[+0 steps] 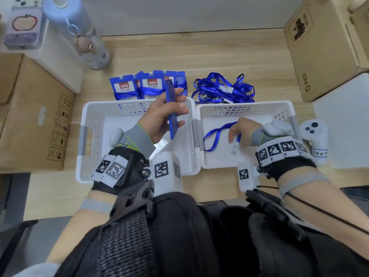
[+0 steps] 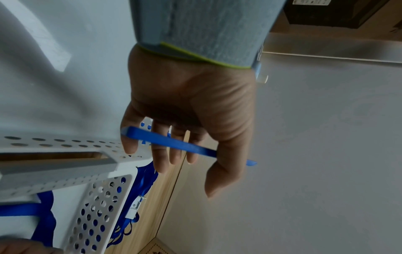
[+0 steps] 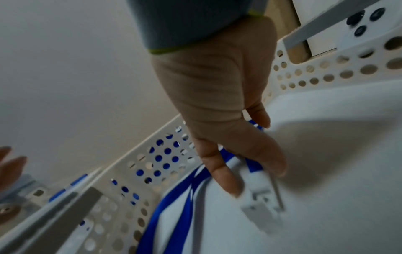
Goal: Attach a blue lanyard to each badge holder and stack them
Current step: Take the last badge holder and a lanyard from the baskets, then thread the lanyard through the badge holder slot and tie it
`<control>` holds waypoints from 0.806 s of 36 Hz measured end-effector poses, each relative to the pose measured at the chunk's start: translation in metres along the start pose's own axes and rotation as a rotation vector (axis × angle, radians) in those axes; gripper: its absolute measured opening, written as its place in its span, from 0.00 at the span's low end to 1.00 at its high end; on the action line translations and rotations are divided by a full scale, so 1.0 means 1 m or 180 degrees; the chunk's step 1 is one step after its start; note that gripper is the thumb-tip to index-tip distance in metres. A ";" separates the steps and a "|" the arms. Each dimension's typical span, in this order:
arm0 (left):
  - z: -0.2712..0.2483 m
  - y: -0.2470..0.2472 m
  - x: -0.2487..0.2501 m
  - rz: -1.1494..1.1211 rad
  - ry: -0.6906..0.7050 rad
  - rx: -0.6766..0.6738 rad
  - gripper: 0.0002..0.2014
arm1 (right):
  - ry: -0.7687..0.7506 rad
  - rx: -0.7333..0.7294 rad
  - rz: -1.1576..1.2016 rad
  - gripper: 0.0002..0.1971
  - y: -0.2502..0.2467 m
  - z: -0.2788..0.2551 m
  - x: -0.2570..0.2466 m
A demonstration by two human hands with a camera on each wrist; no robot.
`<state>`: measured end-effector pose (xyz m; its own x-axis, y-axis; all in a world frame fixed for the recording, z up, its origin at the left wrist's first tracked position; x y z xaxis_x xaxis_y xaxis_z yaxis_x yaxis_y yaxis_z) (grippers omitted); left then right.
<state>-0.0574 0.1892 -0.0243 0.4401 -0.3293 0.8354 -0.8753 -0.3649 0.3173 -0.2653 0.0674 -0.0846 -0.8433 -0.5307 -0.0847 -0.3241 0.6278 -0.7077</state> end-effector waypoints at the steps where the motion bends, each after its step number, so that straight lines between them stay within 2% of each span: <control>1: 0.000 0.000 0.000 0.0006 -0.0004 -0.0001 0.32 | 0.0018 -0.0029 -0.0056 0.18 0.002 0.001 0.000; 7: -0.001 -0.002 0.001 0.0080 -0.0004 0.0065 0.21 | 0.0132 0.0049 -0.0149 0.12 0.007 0.003 0.001; 10: -0.002 -0.002 0.002 0.0077 0.0004 0.0063 0.20 | 0.0208 0.0024 -0.0084 0.11 0.006 0.006 0.000; 14: -0.001 -0.003 0.002 0.0085 0.0007 0.0055 0.21 | 0.0290 0.0005 0.0061 0.17 0.000 0.005 -0.004; 18: -0.001 -0.004 0.001 0.0176 -0.0012 0.0057 0.26 | 0.0043 0.0381 0.0189 0.14 -0.016 -0.005 -0.014; 22: -0.002 -0.002 0.001 0.0564 0.0024 0.0011 0.23 | -0.0227 0.0785 0.1060 0.08 -0.039 -0.017 -0.027; 23: -0.002 -0.001 0.001 0.0702 0.0048 -0.0021 0.25 | -0.0382 0.0778 0.1441 0.07 -0.043 -0.020 -0.031; 26: -0.002 0.001 0.002 0.1168 0.0145 -0.0088 0.32 | -0.0823 0.0787 0.2415 0.14 -0.056 -0.027 -0.045; 29: -0.001 0.002 0.004 0.1823 0.0341 -0.0063 0.38 | -0.1065 0.0731 0.2917 0.14 -0.067 -0.036 -0.056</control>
<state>-0.0578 0.1878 -0.0195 -0.1263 -0.3790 0.9167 -0.9718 -0.1380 -0.1910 -0.2118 0.0758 -0.0073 -0.5506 -0.0525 -0.8331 0.5107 0.7683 -0.3859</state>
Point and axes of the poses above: each hand's wrist, its own z-axis towards the middle knuckle, its own y-axis out of the palm, x = y × z, the point moved 2 cm from there along z, towards the middle knuckle, and after that the axes turned 2 degrees about y, right-handed, at the moved point
